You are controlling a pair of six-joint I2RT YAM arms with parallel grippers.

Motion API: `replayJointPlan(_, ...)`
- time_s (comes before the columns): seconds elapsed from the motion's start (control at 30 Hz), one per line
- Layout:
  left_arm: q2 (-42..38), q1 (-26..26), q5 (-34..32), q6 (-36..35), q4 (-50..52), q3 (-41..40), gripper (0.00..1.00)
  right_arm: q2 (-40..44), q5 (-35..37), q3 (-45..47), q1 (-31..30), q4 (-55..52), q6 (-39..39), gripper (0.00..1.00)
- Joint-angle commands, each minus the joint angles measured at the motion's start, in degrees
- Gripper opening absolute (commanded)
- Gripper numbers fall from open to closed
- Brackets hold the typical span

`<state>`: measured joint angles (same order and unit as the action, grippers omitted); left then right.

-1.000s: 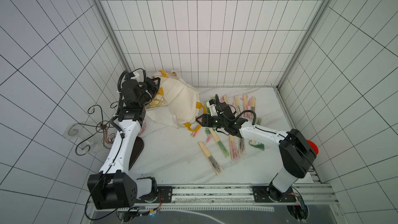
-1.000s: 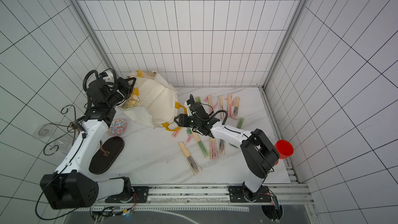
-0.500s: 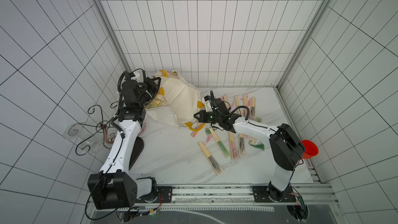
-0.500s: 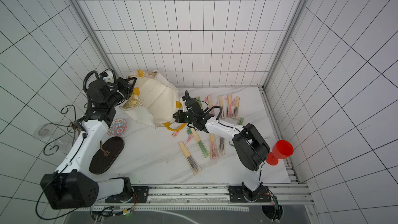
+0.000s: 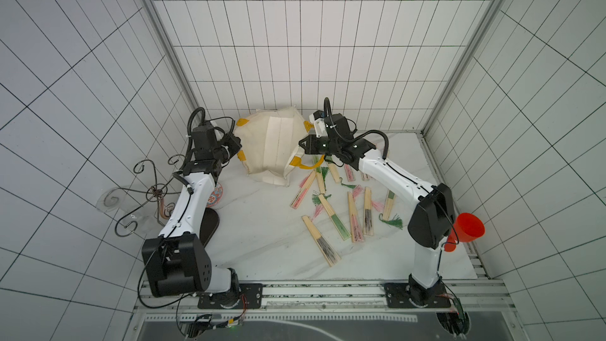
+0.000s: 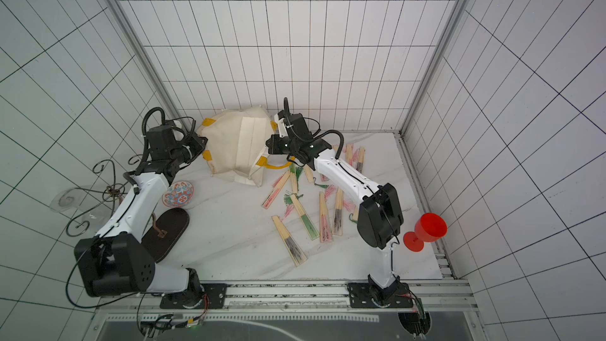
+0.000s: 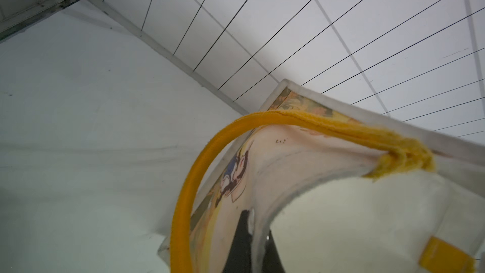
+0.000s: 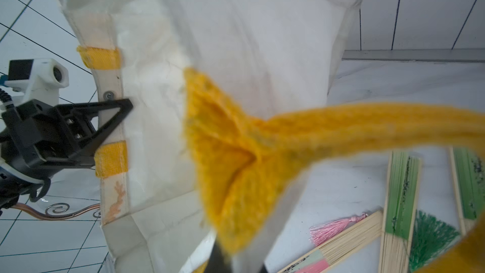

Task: Take out the folding fans from the tote bags
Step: Place the canvas bag at the center of the board.

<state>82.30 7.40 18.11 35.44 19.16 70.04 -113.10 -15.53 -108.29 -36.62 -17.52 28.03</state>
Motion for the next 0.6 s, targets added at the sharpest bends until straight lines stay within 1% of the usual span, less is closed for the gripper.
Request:
replayJointPlan(0.0, 1.84, 0.24, -2.87, -8.12, 4.24, 4.06, 0.00, -7.14, -3.56, -15.22, 1.41, -11.77, -4.36, 0.00)
replayJointPlan(0.1, 4.56, 0.25, -3.34, -10.24, 7.15, 7.00, 0.00, -12.88, -4.97, -24.43, 1.79, -16.28, -5.09, 0.00)
replayJointPlan(0.17, 5.89, 0.25, -3.85, -10.35, 6.97, 7.63, 0.00, -14.84, -5.52, -26.44, 2.12, -15.97, -5.00, 0.00)
replayJointPlan(0.3, 9.61, 0.22, -4.02, -10.52, 6.74, 10.09, 0.00, -17.22, -7.74, -26.84, 3.53, -12.07, -3.88, 0.00)
replayJointPlan(0.33, 10.60, 0.24, -4.00, -10.69, 6.85, 10.87, 0.00, -17.73, -8.46, -27.01, 3.96, -11.21, -3.49, 0.04)
replayJointPlan(0.4, 13.41, 0.32, -3.96, -11.07, 7.59, 13.03, 0.00, -18.66, -9.68, -27.70, 4.75, -9.41, -3.11, 0.16)
replayJointPlan(0.43, 14.60, 0.33, -3.87, -11.26, 7.68, 13.99, 0.02, -18.91, -10.13, -27.91, 5.07, -8.58, -3.01, 0.21)
replayJointPlan(0.57, 19.00, 0.38, -2.02, -11.53, 7.88, 18.35, 0.23, -19.34, -12.32, -28.76, 6.13, -4.46, -2.38, 0.39)
